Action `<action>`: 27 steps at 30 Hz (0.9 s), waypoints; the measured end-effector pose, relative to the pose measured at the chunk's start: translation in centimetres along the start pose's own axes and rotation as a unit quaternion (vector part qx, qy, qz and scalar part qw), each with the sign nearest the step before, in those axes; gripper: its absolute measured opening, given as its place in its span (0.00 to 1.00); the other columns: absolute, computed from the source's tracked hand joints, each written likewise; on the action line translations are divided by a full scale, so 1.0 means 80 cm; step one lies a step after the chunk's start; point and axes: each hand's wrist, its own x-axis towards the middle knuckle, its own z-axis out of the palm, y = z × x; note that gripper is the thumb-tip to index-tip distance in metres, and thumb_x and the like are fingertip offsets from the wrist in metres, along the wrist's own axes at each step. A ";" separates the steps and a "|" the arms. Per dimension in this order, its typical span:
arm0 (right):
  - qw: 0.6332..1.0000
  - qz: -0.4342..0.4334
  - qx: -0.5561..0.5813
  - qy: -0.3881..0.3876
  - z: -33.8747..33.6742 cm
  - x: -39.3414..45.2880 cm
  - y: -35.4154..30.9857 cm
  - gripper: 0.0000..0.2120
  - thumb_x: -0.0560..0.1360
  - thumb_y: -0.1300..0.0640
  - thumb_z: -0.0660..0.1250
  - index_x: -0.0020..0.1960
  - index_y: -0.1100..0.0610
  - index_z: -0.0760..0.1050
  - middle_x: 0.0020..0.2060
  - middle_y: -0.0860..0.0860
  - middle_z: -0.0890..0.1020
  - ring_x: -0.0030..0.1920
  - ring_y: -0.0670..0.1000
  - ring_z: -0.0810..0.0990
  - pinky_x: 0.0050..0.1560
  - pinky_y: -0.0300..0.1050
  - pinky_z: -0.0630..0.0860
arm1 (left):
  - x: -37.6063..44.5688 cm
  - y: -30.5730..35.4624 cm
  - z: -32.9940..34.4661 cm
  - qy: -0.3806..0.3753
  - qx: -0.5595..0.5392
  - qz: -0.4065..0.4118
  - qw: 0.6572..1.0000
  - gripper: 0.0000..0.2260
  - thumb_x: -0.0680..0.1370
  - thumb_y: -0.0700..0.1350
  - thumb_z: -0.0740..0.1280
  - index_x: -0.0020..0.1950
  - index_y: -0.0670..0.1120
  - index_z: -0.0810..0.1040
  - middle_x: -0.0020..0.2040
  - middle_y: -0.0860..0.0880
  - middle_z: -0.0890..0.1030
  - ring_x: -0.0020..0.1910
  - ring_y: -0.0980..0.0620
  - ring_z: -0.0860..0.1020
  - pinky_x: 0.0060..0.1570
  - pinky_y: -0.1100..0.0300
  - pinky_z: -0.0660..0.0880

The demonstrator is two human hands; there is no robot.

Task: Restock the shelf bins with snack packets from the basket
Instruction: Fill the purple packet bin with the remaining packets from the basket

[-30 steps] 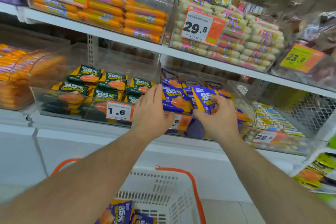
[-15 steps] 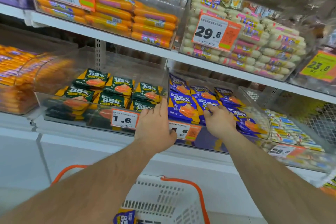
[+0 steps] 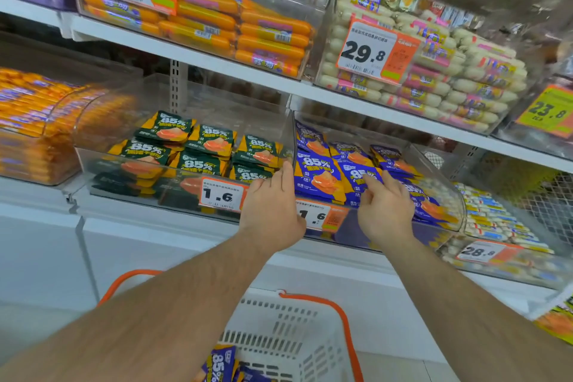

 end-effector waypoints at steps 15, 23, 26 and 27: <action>0.935 0.064 0.176 -0.301 0.204 -0.198 -0.066 0.08 0.77 0.61 0.62 0.44 0.59 0.79 0.40 0.52 0.81 0.42 0.54 0.77 0.43 0.45 0.73 | -0.227 -0.127 0.091 -0.190 -0.276 -0.219 0.916 0.29 0.78 0.42 0.65 0.78 0.50 0.59 0.73 0.51 0.68 0.69 0.50 0.70 0.65 0.51 0.71; 0.784 0.304 0.211 -0.498 0.329 -0.299 -0.045 0.10 0.74 0.58 0.66 0.44 0.67 0.75 0.41 0.64 0.81 0.40 0.59 0.81 0.37 0.57 0.74 | -0.275 -0.165 0.131 -0.275 -0.276 -0.341 0.855 0.22 0.79 0.45 0.64 0.74 0.51 0.66 0.65 0.53 0.76 0.57 0.53 0.76 0.54 0.55 0.75; 0.758 0.339 0.217 -0.513 0.353 -0.315 -0.044 0.10 0.75 0.62 0.64 0.50 0.69 0.77 0.28 0.54 0.70 0.30 0.52 0.64 0.35 0.56 0.63 | -0.274 -0.169 0.140 -0.290 -0.274 -0.363 0.842 0.21 0.80 0.46 0.62 0.74 0.50 0.66 0.64 0.53 0.76 0.58 0.52 0.76 0.54 0.52 0.77; 0.752 0.346 0.212 -0.519 0.355 -0.314 -0.047 0.12 0.75 0.63 0.64 0.52 0.73 0.74 0.28 0.53 0.65 0.31 0.52 0.61 0.38 0.57 0.58 | -0.274 -0.171 0.141 -0.291 -0.275 -0.371 0.838 0.21 0.80 0.46 0.62 0.73 0.49 0.67 0.63 0.53 0.76 0.57 0.52 0.76 0.53 0.52 0.77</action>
